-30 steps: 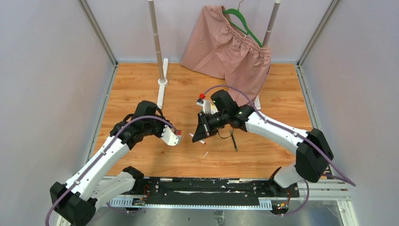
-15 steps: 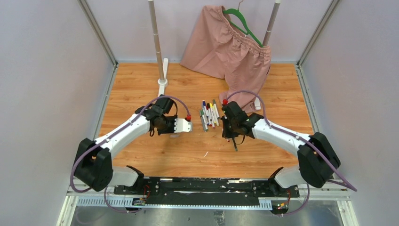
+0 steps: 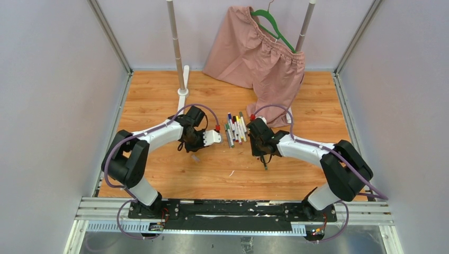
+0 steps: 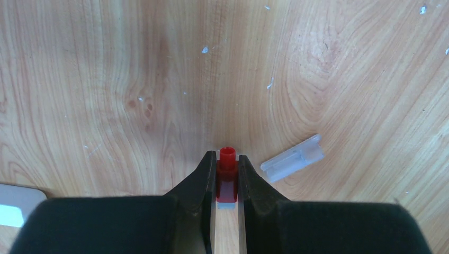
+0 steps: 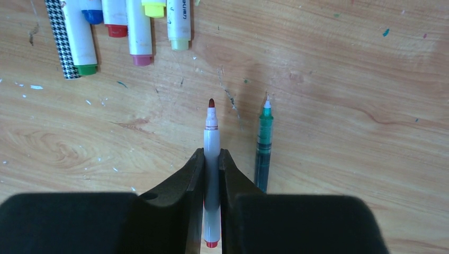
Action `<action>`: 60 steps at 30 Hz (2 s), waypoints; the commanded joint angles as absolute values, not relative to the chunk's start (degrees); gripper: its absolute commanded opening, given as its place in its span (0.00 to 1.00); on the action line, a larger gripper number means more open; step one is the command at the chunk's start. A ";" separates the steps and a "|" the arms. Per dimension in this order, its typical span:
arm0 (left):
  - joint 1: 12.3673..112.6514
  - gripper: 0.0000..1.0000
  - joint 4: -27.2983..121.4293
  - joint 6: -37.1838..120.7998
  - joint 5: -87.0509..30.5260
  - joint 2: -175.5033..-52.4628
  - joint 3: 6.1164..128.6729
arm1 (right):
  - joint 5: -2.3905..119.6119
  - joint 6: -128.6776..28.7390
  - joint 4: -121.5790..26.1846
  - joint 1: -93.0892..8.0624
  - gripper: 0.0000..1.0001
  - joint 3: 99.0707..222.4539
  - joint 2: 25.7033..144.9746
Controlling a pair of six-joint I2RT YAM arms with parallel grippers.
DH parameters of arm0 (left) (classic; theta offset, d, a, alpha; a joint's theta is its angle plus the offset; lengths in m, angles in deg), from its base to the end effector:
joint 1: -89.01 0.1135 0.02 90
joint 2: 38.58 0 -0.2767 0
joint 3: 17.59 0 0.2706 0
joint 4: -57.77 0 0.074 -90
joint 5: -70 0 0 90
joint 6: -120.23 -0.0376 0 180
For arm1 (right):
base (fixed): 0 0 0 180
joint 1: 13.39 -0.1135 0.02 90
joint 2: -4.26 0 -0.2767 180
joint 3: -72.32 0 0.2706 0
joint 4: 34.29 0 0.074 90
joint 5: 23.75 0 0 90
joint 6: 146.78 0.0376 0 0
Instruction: Open the pen caps
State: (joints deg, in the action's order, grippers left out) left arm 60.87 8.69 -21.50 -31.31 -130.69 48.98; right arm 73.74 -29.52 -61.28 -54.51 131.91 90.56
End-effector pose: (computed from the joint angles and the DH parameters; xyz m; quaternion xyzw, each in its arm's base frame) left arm 0.2644 -0.1498 0.1664 0.6432 0.7477 -0.0684 0.1503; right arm 0.2366 0.2000 0.1783 -0.0942 0.9437 0.1233 0.2920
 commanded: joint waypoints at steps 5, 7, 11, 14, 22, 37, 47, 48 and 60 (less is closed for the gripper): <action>61.06 0.14 8.81 -19.34 -33.19 -133.19 51.14 | 77.01 -29.15 -58.53 -54.12 0.20 128.74 91.21; 61.06 0.16 8.33 -19.54 -33.25 -133.23 51.30 | 77.18 -29.32 -58.53 -54.17 0.21 128.44 90.79; 61.08 0.26 6.27 -20.47 -34.01 -132.63 51.96 | 77.22 -30.00 -58.48 -54.17 0.29 128.11 90.15; 61.06 0.34 4.71 -20.69 -34.49 -132.01 52.78 | 76.98 -30.01 -58.52 -54.17 0.29 128.15 89.91; 61.28 0.44 -0.24 -20.61 -35.27 -129.62 56.54 | 77.55 -30.99 -60.95 -54.17 0.28 130.40 88.57; 68.93 0.69 -6.91 -7.88 -36.24 -119.98 68.86 | 74.44 -39.26 -64.68 -49.50 0.43 148.53 93.97; 69.94 0.70 -7.93 -4.22 -36.71 -116.26 66.77 | 70.77 -41.62 -66.16 -47.25 0.35 163.55 110.67; 69.94 0.71 -7.92 -4.24 -36.70 -116.03 66.69 | 70.67 -41.47 -66.17 -46.90 0.34 164.01 111.38; 69.94 0.86 -7.95 -3.72 -36.66 -114.78 66.20 | 68.73 -41.71 -66.18 -44.40 0.27 166.07 117.02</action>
